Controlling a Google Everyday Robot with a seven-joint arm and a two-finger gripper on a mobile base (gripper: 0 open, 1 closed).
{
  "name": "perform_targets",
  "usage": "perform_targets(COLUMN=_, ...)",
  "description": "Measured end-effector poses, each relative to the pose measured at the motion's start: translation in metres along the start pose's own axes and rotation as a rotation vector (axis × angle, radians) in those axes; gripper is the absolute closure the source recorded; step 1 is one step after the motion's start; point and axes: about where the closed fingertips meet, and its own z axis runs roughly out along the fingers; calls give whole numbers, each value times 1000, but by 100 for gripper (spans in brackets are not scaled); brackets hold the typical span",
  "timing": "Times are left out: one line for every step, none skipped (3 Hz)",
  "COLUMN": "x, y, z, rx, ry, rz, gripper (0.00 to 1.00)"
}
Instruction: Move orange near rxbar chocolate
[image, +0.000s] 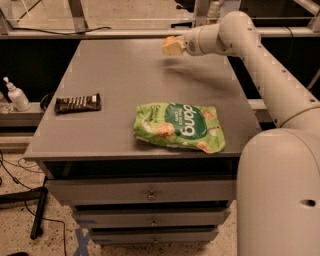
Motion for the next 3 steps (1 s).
perform_targets(x=-9, y=26, z=-7, rx=-97, ry=-26, rz=-4, gripper=100)
perform_targets(x=-15, y=59, z=-17, rx=-217, ry=-38, rz=-26, gripper=100)
perform_targets(x=-17, y=93, z=-34, rx=-319, ry=-39, rz=-44, gripper=100)
